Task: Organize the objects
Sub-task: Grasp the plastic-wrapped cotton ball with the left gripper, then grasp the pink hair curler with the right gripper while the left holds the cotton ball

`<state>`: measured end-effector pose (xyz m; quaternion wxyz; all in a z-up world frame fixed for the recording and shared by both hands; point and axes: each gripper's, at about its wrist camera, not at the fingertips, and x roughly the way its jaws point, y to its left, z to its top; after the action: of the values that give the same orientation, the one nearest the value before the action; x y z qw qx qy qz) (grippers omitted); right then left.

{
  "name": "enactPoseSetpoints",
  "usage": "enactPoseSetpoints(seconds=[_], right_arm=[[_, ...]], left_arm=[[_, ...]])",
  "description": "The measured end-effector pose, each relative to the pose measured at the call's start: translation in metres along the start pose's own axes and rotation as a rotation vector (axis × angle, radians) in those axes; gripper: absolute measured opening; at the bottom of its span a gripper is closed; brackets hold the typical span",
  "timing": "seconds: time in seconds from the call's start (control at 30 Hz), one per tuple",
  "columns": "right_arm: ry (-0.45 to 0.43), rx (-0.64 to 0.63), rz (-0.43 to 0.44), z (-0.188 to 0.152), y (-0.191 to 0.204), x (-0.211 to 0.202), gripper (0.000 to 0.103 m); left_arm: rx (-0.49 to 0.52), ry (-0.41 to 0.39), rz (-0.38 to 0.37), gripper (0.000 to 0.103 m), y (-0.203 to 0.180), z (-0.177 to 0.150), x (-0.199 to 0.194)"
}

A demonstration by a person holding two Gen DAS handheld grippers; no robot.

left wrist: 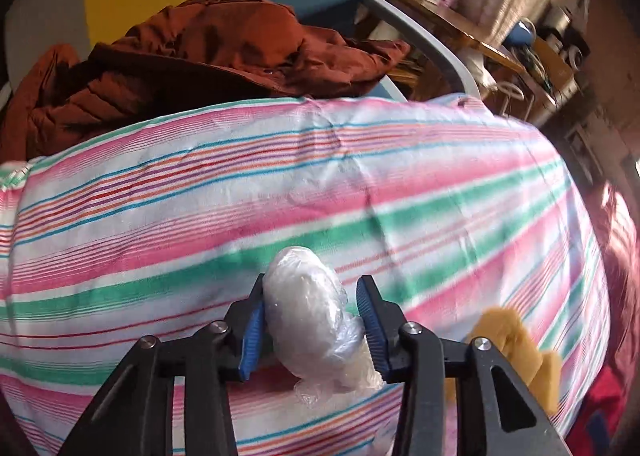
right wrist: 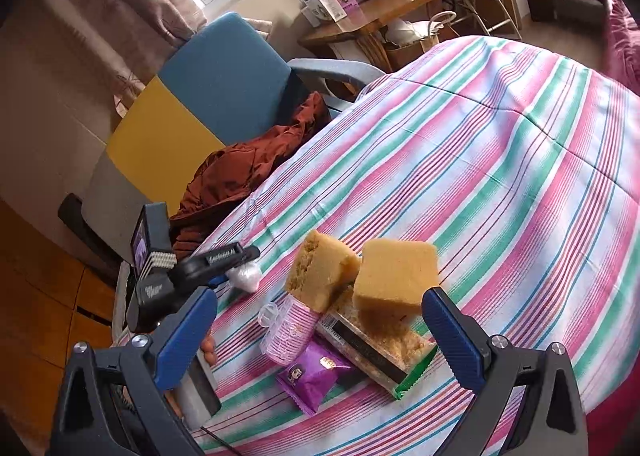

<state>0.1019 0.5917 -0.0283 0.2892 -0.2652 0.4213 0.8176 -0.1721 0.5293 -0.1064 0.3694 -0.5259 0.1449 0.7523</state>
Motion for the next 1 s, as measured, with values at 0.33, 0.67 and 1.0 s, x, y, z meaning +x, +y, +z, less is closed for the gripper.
enactPoseSetpoints(seconds=[0.33,0.67,1.0], right_arm=[[0.006,0.077,0.005,0.006,-0.018,0.002,0.103],[0.133,-0.130,0.014,-0.015,0.022,0.033,0.103],[0.205,-0.320,-0.039,-0.034,0.048,0.058,0.103]], left_arm=[[-0.004,0.015,0.040,0.043,0.038,-0.093,-0.050],[0.138,-0.064,0.132,0.041,0.026,-0.197,-0.094],[0.130,-0.120,0.094,0.041,0.030,-0.204,-0.094]])
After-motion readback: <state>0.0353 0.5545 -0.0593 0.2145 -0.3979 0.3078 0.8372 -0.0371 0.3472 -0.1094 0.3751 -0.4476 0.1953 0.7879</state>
